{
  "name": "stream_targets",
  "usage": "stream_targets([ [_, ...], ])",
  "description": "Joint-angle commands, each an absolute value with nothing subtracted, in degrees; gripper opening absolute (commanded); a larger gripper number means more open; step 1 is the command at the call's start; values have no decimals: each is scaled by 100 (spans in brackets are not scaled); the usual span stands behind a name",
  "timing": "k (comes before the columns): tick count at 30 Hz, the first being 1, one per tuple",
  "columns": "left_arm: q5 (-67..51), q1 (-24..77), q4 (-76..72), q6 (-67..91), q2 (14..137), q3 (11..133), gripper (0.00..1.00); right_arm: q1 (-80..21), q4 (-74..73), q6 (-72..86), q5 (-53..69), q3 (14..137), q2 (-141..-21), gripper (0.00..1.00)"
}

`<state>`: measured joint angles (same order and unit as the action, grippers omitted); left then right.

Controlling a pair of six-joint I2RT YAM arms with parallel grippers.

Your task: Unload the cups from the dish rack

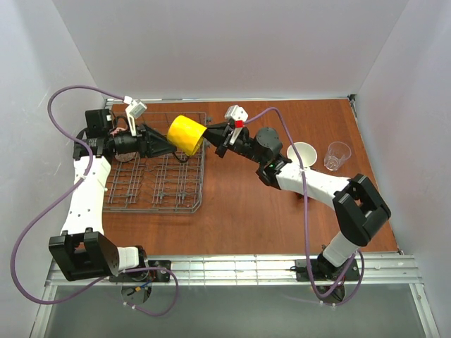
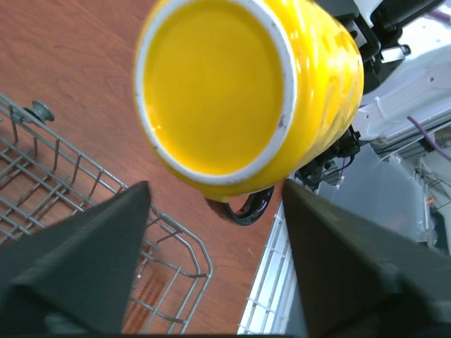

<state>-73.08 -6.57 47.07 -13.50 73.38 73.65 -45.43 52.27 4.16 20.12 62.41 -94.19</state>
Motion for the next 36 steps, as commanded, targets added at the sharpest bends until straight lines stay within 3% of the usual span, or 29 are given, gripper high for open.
stream_targets([
  [1, -7103, -642, 4447, -1468, 7163, 7470, 76, -4465, 5292, 650, 1653, 6039, -8764, 1],
  [4, -6761, -642, 4412, -1415, 7181, 7523, 98, -4264, 5072, 790, 1679, 5828, -8500, 1],
  [8, -6320, -650, 4333, -1248, 7163, 7637, 98, -3780, 4677, 1230, 1714, 5459, -8157, 1],
  [11, -5707, -650, 4342, -1257, 7119, 7699, 98, -3350, 3169, 1240, 1740, 5720, -7902, 1],
  [16, -4783, -650, 4368, -1538, 7040, 7699, 98, -3006, -972, 477, 848, 6678, -7778, 1],
  [22, -4289, -650, 4333, -1722, 7092, 7699, 98, -2988, -3792, 115, 27, 7426, -7918, 1],
  [36, -3841, -650, 4553, -2004, 7111, 7690, 98, -2988, -5528, 18, -377, 7321, -9078, 1],
])
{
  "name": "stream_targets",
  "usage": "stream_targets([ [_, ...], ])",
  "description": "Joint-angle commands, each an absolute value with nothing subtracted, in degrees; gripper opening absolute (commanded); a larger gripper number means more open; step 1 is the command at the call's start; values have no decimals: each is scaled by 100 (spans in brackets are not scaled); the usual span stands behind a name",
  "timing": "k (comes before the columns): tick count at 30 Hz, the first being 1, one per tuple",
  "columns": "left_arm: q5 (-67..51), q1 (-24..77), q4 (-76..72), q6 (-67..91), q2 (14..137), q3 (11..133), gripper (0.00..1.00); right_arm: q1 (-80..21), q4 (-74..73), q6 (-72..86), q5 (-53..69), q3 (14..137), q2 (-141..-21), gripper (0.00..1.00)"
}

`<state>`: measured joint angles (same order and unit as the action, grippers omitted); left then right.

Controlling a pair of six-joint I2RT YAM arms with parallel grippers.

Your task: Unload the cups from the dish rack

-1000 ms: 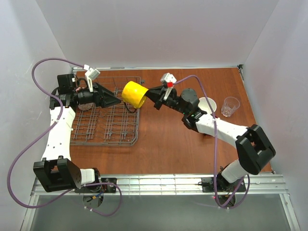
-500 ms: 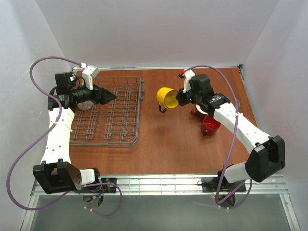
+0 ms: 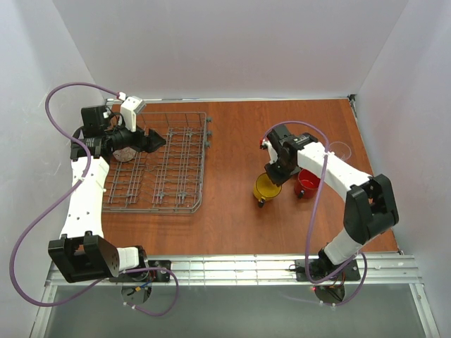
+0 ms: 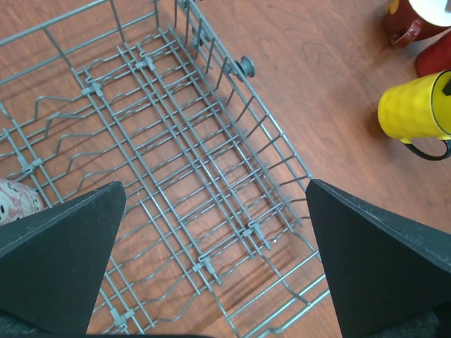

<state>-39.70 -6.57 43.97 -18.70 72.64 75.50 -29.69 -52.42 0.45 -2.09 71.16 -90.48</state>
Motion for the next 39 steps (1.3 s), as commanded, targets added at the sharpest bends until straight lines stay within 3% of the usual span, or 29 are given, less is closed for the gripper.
stream_targets([
  [1, -3797, -642, 4561, -2030, 7093, 7690, 98, -2997, -5537, 18, -439, 7304, -9114, 1],
  [24, -3648, -650, 4667, -2197, 7110, 7708, 98, -2918, -5739, -439, -264, 7224, -9650, 1],
  [28, -3542, -650, 4702, -2311, 7154, 7708, 98, -2918, -5730, -448, -115, 7356, -9642, 25],
  [35, -2586, -650, 4869, -2768, 7567, 7866, 98, -2918, -5730, -466, -114, 7462, -9598, 28],
  [39, -1164, -659, 4764, -3330, 7971, 8067, 98, -2918, -5730, -466, -106, 7558, -9396, 38],
])
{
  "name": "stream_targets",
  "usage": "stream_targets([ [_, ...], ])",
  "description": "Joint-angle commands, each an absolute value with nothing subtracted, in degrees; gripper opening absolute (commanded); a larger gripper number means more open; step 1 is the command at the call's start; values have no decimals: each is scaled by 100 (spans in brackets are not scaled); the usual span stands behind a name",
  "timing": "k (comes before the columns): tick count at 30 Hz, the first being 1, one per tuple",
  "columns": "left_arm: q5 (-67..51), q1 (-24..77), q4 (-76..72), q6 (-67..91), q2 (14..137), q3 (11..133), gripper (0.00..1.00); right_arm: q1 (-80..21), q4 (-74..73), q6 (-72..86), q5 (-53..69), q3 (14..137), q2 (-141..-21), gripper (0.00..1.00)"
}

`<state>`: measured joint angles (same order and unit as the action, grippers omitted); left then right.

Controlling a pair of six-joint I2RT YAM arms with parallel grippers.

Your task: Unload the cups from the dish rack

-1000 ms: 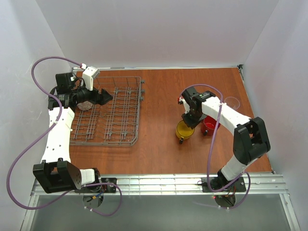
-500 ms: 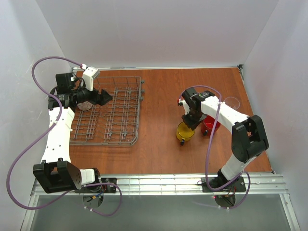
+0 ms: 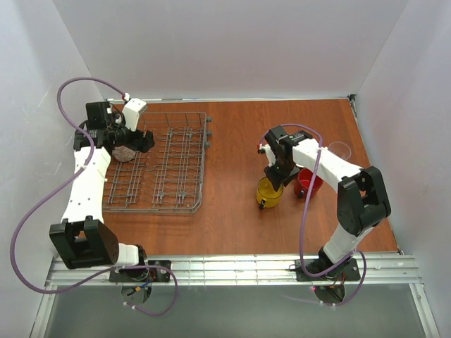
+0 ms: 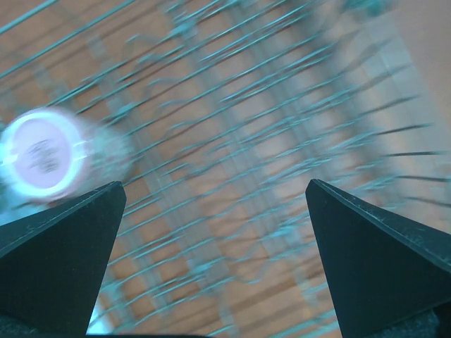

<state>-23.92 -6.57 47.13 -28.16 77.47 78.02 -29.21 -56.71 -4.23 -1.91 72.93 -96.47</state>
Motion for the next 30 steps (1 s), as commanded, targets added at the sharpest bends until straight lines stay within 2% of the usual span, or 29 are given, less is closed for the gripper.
stream_targets([
  [1, -1012, -694, 4746, -3627, 8085, 8129, 98, -2918, -5730, -466, -97, 7593, -9335, 41],
  [6, -1159, -1045, 5298, -4735, 9042, 8989, 97, -2927, -5731, -615, 140, 7883, -8834, 54],
  [10, -1642, -1650, 6432, -5361, 10184, 10368, 73, -2918, -5722, -756, 299, 8112, -8614, 58],
  [11, -1687, -1765, 6599, -5501, 10404, 10945, 56, -2927, -5722, -747, 264, 8121, -8596, 58],
  [13, -1975, -2142, 6915, -5677, 10923, 11380, 48, -2918, -5730, -756, 211, 8139, -8622, 59],
  [16, -2284, -2592, 6839, -6300, 11118, 11550, 50, -2918, -5748, -756, 53, 8147, -8701, 59],
  [19, -2311, -2803, 6128, -7047, 10917, 10778, 56, -2918, -5757, -703, 26, 8191, -8797, 59],
  [23, -2495, -2839, 5284, -7804, 10837, 9898, 56, -2927, -5757, -633, 26, 8288, -8964, 59],
  [30, -2996, -2892, 5211, -8384, 11618, 10405, 56, -2927, -5845, -571, 26, 8464, -9114, 58],
])
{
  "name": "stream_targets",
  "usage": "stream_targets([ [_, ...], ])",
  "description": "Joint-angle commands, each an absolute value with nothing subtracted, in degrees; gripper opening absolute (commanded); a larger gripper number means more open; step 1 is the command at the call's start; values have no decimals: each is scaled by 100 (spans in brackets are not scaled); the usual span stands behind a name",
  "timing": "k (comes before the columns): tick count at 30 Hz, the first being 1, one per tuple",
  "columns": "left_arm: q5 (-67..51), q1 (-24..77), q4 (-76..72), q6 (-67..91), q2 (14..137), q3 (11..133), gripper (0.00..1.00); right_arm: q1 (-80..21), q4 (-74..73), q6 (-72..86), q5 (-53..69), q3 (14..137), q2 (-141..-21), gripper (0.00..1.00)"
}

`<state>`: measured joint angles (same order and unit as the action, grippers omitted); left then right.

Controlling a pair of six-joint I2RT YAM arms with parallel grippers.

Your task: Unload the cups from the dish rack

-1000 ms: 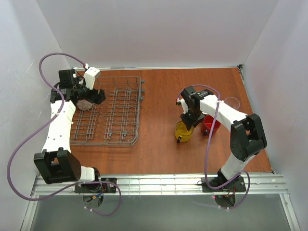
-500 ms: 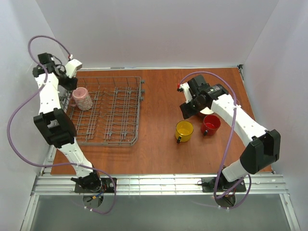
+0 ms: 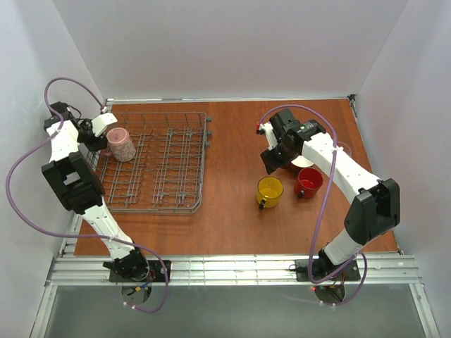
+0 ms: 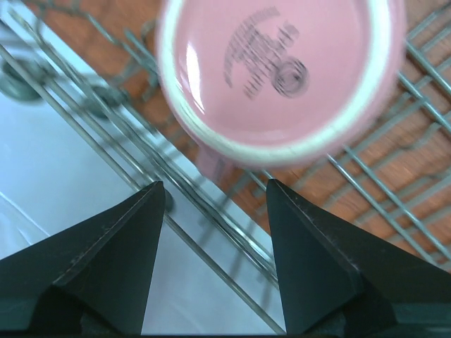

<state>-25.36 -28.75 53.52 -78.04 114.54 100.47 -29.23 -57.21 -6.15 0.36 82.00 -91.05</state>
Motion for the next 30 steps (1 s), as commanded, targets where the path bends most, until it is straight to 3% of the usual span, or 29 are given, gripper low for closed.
stream_targets([
  [1, -3049, -2892, 5212, -8550, 11697, 10519, 56, -2927, -5862, -571, 26, 8473, -9132, 58],
  [13, -3129, -2892, 6047, -9834, 12489, 11162, 56, -3014, -6003, -457, -185, 8675, -9378, 58],
  [17, -3287, -2874, 6107, -10159, 12568, 11162, 50, -3076, -6029, -457, -202, 8719, -9457, 57],
  [20, -3278, -2848, 6240, -10379, 12638, 11180, 42, -3103, -6038, -448, -255, 8693, -9483, 57],
  [24, -3226, -2830, 6345, -10433, 12674, 11162, 24, -3103, -6038, -457, -308, 8649, -9492, 57],
  [26, -3199, -2830, 6381, -10415, 12674, 11153, 4, -3111, -6038, -448, -308, 8666, -9510, 57],
  [27, -3147, -2821, 6381, -10415, 12674, 11145, 0, -3120, -6038, -457, -299, 8675, -9527, 57],
  [30, -3085, -2821, 6363, -10345, 12639, 11057, 0, -3129, -6038, -457, -299, 8710, -9545, 57],
])
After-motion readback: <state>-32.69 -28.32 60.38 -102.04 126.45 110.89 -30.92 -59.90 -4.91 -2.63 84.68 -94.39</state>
